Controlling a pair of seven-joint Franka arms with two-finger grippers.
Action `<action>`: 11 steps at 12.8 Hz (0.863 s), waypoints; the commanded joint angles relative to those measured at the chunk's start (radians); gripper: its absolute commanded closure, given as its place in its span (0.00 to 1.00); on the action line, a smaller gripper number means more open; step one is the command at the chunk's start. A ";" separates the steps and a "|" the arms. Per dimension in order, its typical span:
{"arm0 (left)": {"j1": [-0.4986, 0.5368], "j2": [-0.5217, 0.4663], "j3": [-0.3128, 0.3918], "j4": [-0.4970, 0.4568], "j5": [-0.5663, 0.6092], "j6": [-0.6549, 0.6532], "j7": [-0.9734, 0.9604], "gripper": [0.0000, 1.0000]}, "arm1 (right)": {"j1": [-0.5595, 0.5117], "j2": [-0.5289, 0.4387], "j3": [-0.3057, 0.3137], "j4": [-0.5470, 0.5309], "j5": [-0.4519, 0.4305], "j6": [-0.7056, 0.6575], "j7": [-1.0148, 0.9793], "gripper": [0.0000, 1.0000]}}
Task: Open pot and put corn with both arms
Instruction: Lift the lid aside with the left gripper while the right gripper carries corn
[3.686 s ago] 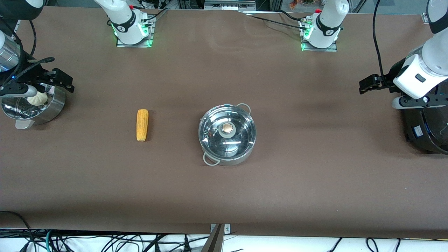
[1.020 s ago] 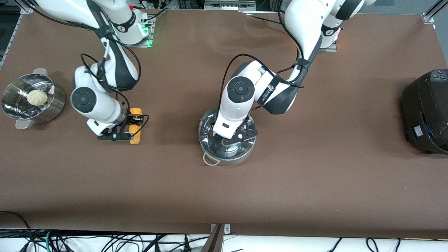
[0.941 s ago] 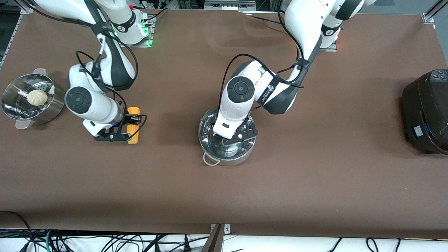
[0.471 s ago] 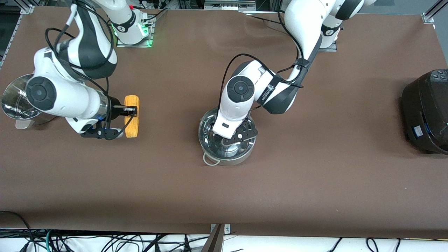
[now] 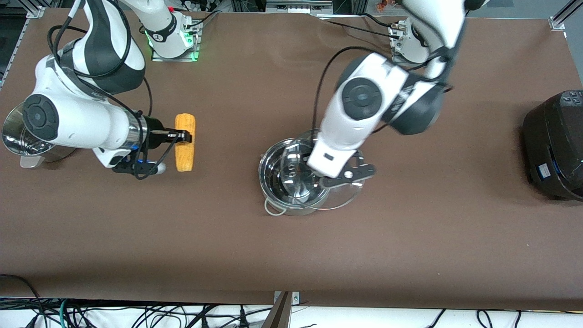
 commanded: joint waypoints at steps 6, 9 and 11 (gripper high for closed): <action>0.331 -0.452 0.045 -0.670 -0.008 0.023 0.700 1.00 | 0.310 0.213 0.060 0.026 0.032 0.612 0.294 1.00; 0.351 -0.454 0.102 -0.836 0.016 0.179 0.820 1.00 | 0.360 0.327 0.060 0.026 -0.038 0.806 0.352 1.00; 0.356 -0.451 0.116 -0.983 0.026 0.359 0.858 1.00 | 0.360 0.370 0.060 0.028 -0.049 0.875 0.346 0.94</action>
